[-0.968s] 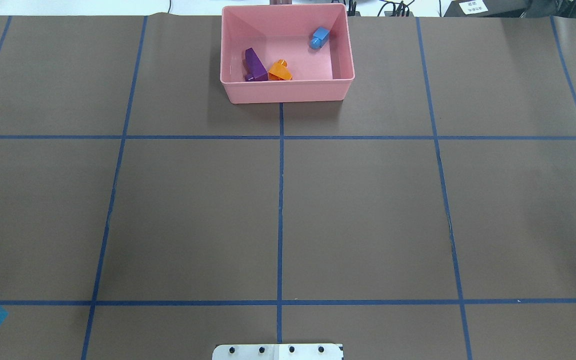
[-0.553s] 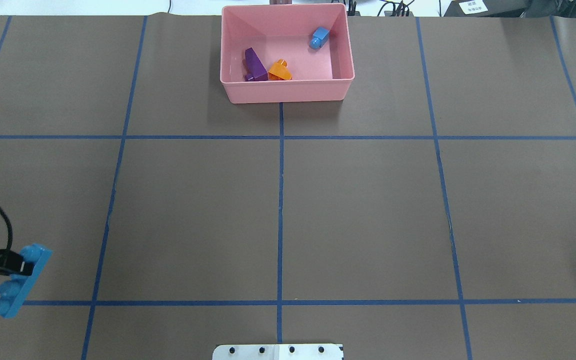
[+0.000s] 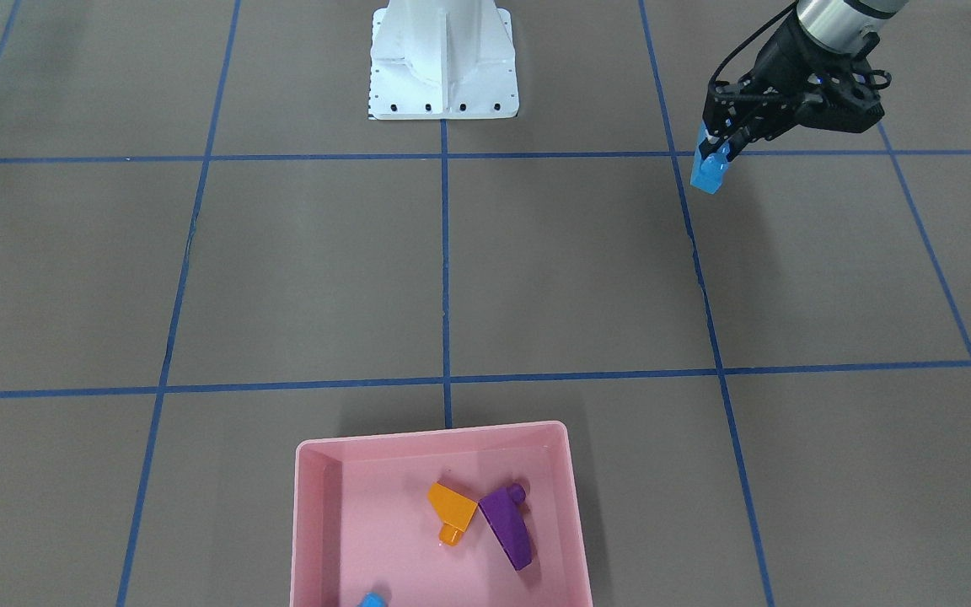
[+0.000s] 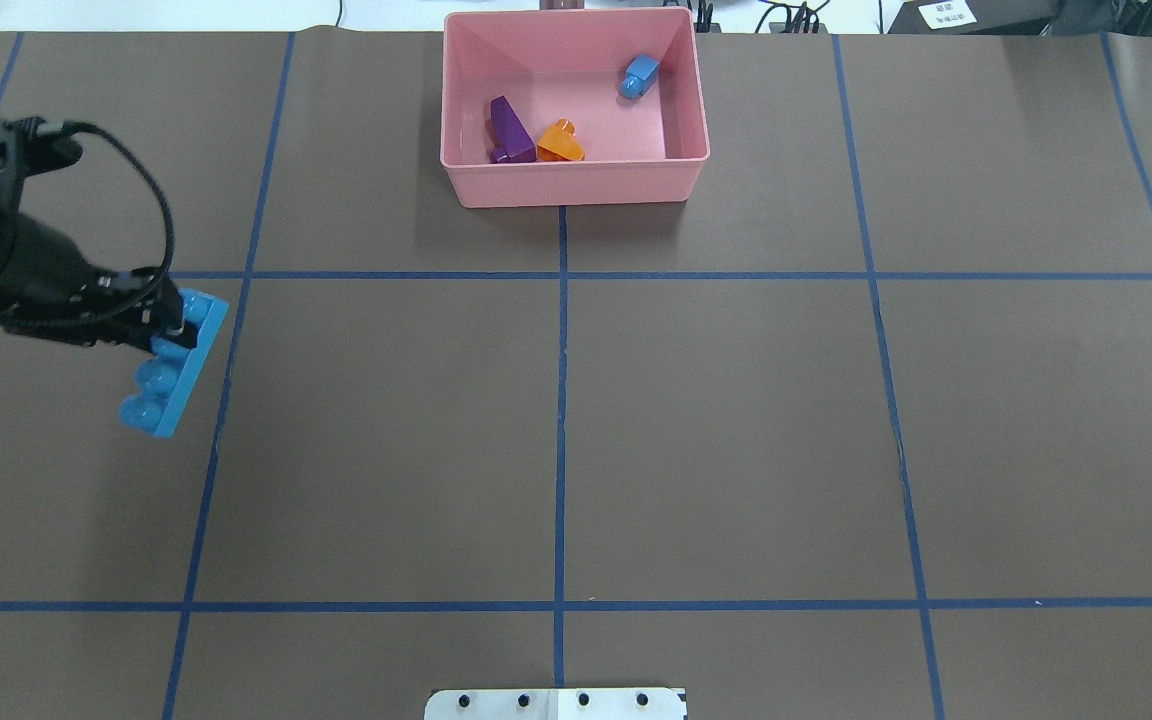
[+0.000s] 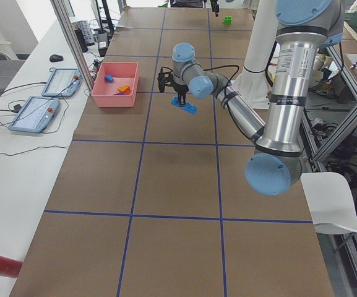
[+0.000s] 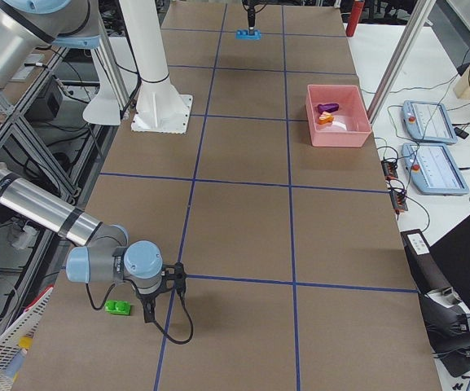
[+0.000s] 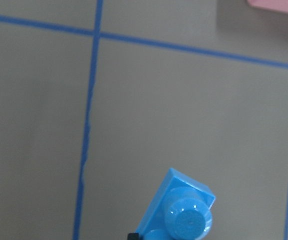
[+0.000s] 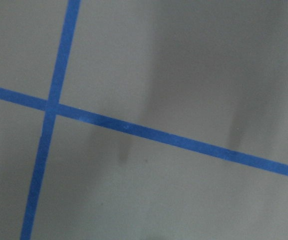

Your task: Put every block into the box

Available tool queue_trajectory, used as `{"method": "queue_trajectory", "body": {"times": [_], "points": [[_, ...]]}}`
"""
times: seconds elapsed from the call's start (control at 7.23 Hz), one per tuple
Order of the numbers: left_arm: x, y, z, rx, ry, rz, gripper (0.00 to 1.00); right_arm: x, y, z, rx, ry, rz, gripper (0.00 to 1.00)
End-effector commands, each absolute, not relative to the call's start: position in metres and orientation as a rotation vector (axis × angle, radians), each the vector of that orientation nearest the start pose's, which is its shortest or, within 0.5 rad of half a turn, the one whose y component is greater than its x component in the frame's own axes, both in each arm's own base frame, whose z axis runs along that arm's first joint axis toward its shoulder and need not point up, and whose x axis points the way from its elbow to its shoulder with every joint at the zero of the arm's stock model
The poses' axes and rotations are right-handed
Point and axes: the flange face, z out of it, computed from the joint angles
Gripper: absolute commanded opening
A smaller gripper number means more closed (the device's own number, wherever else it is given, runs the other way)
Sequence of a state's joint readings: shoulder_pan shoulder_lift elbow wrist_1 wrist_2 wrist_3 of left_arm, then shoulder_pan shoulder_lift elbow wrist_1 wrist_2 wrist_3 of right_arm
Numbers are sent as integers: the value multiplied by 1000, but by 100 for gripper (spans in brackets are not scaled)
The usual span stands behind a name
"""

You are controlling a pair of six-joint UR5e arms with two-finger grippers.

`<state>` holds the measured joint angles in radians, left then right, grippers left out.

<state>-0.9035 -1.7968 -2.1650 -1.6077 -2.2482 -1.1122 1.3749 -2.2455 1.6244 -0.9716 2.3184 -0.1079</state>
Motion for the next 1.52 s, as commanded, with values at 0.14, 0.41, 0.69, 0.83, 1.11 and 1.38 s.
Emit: {"method": "queue_trajectory", "body": {"times": [0.14, 0.41, 0.69, 0.83, 1.11, 1.38], "points": [[267, -507, 202, 57, 1042, -171, 0, 39, -112, 831, -51, -827, -164, 100], [269, -509, 194, 66, 1049, -169, 0, 37, -107, 833, -80, -872, -137, 99], [283, -530, 177, 64, 1051, -188, 0, 35, -101, 837, -102, -909, -130, 99], [299, -554, 154, 57, 1055, -205, 0, 36, -98, 840, -111, -913, -126, 99], [318, -586, 135, 80, 1039, -225, 0, 36, -93, 845, -125, -919, -122, 99], [355, -645, 96, 101, 1050, -298, 0, 36, -90, 848, -138, -918, -112, 88]]}}
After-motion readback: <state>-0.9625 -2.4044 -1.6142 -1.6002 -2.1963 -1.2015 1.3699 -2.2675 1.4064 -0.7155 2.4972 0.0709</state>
